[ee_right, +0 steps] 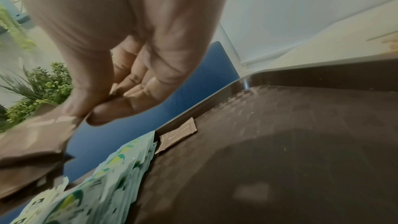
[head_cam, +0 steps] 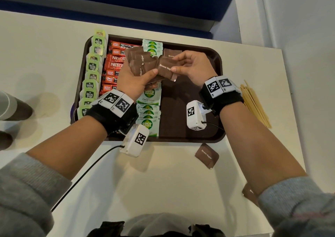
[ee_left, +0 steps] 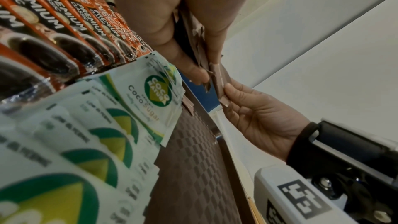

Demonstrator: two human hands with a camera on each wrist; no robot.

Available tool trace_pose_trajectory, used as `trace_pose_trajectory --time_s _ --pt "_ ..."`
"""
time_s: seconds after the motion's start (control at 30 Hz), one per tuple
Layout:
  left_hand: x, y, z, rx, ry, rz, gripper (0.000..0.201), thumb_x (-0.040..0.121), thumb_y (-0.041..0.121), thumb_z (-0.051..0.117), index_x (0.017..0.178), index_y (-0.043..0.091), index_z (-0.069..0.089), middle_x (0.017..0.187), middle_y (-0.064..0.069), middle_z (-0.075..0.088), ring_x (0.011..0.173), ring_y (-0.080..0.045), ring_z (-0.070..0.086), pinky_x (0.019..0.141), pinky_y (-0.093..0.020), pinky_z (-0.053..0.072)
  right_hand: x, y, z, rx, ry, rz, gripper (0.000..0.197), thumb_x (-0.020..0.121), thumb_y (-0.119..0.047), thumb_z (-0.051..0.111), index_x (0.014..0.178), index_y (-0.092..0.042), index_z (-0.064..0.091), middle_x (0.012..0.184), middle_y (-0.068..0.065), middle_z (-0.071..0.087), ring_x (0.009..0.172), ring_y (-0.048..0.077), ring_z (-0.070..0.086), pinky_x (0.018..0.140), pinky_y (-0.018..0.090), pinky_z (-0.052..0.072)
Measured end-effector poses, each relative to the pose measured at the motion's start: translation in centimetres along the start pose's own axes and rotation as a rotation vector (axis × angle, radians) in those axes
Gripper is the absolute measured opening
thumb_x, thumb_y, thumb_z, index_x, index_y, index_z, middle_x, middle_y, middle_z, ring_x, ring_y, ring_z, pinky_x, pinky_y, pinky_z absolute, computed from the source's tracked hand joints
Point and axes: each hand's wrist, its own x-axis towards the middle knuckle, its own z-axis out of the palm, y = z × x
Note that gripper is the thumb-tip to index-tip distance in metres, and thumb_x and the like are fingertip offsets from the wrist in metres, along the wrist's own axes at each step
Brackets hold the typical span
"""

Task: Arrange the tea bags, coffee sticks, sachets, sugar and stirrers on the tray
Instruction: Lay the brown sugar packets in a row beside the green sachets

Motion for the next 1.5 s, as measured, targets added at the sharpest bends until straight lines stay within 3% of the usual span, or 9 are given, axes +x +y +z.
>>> trace_pose_trajectory --time_s 0.13,0.27,0.4,0.5,0.77,0.97,1.1,1.3,1.5 --pt "0.3 -0.2 -0.4 0.015 0.024 -0.014 0.069 0.064 0.03 0.079 0.124 0.008 0.054 0.113 -0.01 0.069 0.101 -0.027 0.069 0.09 -0.054 0.052 0.8 0.7 -0.6 -0.053 0.098 0.007 0.019 0.082 -0.003 0.068 0.099 -0.01 0.065 0.087 -0.001 0.064 0.082 0.013 0.062 0.075 0.02 0.055" --pt "0.6 -0.3 -0.8 0.028 0.041 -0.022 0.069 0.064 0.03 0.08 0.124 0.009 0.054 0.113 -0.009 0.069 0.103 -0.025 0.068 0.09 -0.053 0.053 2.1 1.9 -1.1 -0.222 0.202 0.09 0.017 0.085 -0.012 0.067 0.1 -0.018 0.069 0.095 0.001 0.066 0.091 0.016 0.064 0.083 0.031 0.055" --pt "0.7 -0.4 -0.8 0.027 0.043 -0.033 0.055 0.075 0.014 0.076 0.124 0.005 0.054 0.113 -0.013 0.069 0.101 -0.027 0.069 0.086 -0.054 0.055 2.8 2.4 -1.0 -0.406 0.208 0.119 0.023 0.086 -0.016 0.065 0.109 -0.018 0.068 0.098 -0.001 0.062 0.089 0.007 0.054 0.08 0.018 0.042" --pt "1.1 -0.5 -0.8 0.029 0.045 -0.03 0.055 0.077 0.013 0.076 0.126 0.005 0.052 0.113 -0.012 0.069 0.101 -0.026 0.069 0.088 -0.053 0.054 3.5 2.8 -0.6 -0.447 0.2 0.156 0.023 0.087 -0.017 0.065 0.11 -0.018 0.067 0.092 -0.003 0.057 0.086 0.007 0.051 0.075 0.015 0.037" --pt "1.5 -0.4 -0.6 0.011 0.017 -0.037 0.059 0.071 0.02 0.076 0.124 0.005 0.055 0.113 -0.012 0.069 0.102 -0.026 0.069 0.089 -0.053 0.053 5.3 3.3 -0.2 -0.438 0.244 0.212 0.021 0.086 -0.015 0.066 0.106 -0.016 0.068 0.089 -0.003 0.056 0.083 0.008 0.051 0.074 0.015 0.038" --pt "1.7 -0.7 -0.6 0.006 0.014 -0.052 0.051 0.08 0.01 0.074 0.126 0.003 0.054 0.113 -0.012 0.069 0.1 -0.025 0.069 0.089 -0.051 0.054 6.1 3.2 0.0 -0.425 0.26 0.231 0.02 0.084 -0.016 0.069 0.104 -0.016 0.069 0.088 -0.004 0.058 0.082 0.006 0.053 0.073 0.013 0.039" --pt "1.6 -0.5 -0.7 0.009 -0.004 -0.049 0.067 0.067 0.029 0.08 0.125 0.007 0.054 0.114 -0.011 0.069 0.103 -0.027 0.068 0.09 -0.054 0.052 6.4 3.1 0.4 -0.422 0.272 0.237 0.021 0.082 -0.016 0.071 0.102 -0.016 0.068 0.093 0.0 0.064 0.083 0.006 0.054 0.078 0.015 0.044" --pt "1.4 -0.5 -0.6 -0.005 -0.009 -0.046 0.058 0.071 0.02 0.076 0.124 0.006 0.055 0.113 -0.013 0.069 0.102 -0.029 0.068 0.091 -0.054 0.052 5.9 3.0 0.3 -0.442 0.251 0.206 0.041 0.069 -0.027 0.082 0.105 -0.016 0.065 0.112 0.004 0.062 0.094 0.011 0.057 0.08 0.018 0.043" --pt "1.3 -0.5 -0.4 0.002 -0.026 -0.051 0.055 0.074 0.019 0.074 0.124 0.005 0.056 0.113 -0.013 0.069 0.102 -0.028 0.068 0.091 -0.053 0.052 5.3 3.4 0.5 -0.491 0.218 0.218 0.058 0.062 -0.024 0.086 0.113 -0.017 0.059 0.121 0.003 0.052 0.094 0.006 0.045 0.079 0.016 0.037"
